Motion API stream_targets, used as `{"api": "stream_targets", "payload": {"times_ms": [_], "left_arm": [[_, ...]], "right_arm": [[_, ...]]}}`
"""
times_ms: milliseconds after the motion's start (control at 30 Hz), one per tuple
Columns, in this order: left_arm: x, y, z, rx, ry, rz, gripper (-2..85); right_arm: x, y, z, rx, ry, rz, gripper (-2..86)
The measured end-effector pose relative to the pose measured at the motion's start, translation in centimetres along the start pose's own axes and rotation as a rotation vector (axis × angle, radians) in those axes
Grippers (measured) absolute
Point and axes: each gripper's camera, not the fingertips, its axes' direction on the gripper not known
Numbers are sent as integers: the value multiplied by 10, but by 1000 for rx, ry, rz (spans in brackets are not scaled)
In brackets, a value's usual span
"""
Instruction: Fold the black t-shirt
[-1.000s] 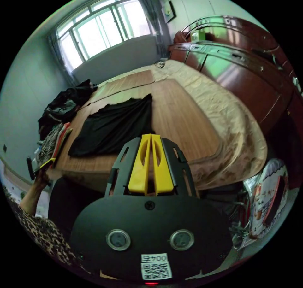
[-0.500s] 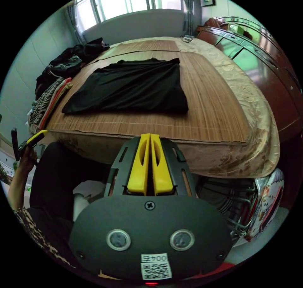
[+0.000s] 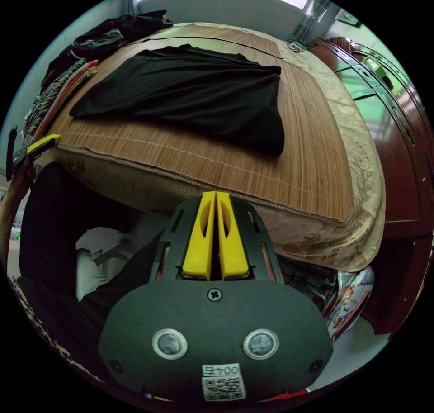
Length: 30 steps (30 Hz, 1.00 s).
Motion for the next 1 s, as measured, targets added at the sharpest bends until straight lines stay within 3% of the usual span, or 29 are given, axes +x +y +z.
{"api": "stream_targets", "payload": {"times_ms": [267, 433, 700, 1000], "left_arm": [[2, 11, 5, -3, 5, 30, 31], [-7, 6, 1, 15, 57, 128, 159], [-11, -8, 7, 49, 33, 311, 128], [-13, -21, 20, 15, 32, 416, 97]], "right_arm": [[-18, 24, -9, 29, -19, -11, -6], [-21, 39, -16, 50, -34, 11, -5], [-23, 66, -27, 93, -39, 24, 12], [-29, 95, -39, 115, -19, -75, 94]]}}
